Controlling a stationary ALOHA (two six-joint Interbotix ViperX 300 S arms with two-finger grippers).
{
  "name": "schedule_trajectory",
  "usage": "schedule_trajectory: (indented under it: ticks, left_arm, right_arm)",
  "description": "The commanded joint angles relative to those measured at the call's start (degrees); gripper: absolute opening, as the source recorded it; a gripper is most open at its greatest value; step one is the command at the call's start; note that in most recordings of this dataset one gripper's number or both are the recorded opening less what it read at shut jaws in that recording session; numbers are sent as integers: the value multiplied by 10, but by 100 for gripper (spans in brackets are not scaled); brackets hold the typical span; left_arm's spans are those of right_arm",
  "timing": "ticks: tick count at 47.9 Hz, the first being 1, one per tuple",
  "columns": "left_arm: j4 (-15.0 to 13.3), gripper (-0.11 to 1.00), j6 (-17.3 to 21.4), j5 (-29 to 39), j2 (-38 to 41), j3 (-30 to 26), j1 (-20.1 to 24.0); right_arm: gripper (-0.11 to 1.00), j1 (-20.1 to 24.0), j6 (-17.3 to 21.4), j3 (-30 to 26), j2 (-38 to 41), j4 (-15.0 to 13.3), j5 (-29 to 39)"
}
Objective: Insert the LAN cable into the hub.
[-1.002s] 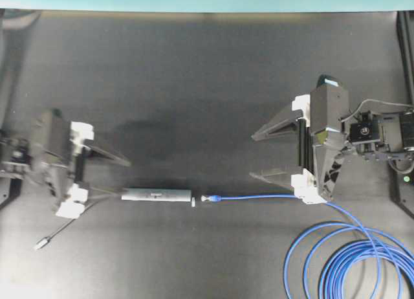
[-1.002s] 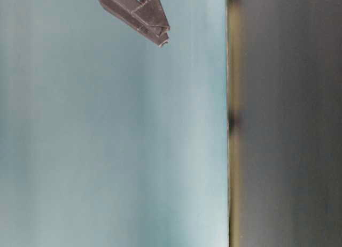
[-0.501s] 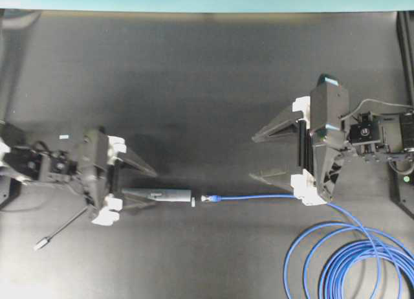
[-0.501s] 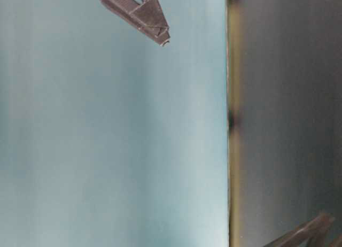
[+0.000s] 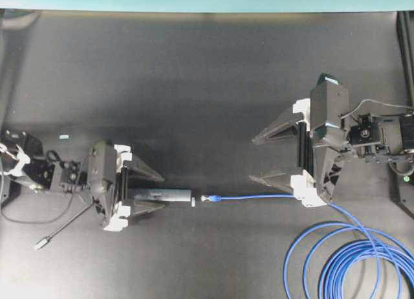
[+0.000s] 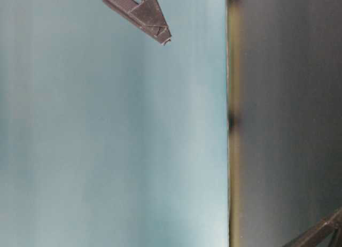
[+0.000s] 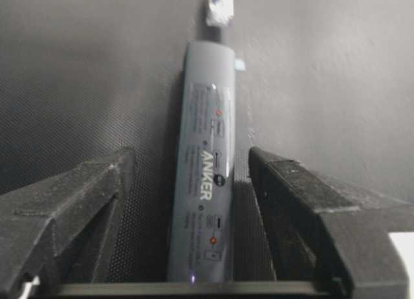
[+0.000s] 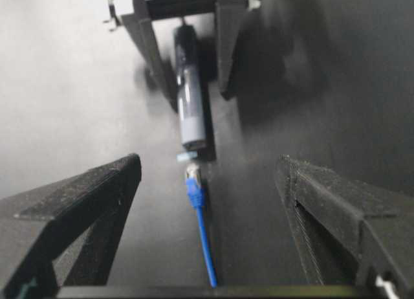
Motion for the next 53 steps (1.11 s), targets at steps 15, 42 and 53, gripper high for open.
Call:
schedule_trajectory:
  ticks: [15, 42, 53]
  left_arm:
    - [2, 28, 18, 41, -39, -2, 1]
    - [2, 28, 29, 354, -271, -43, 10]
    - [2, 28, 26, 448, -326, -45, 10]
  right_arm:
    - [80, 7, -2, 3, 2, -1, -5]
    - [80, 46, -31, 4, 168, -24, -92]
    - [80, 47, -46, -27, 259, -24, -140]
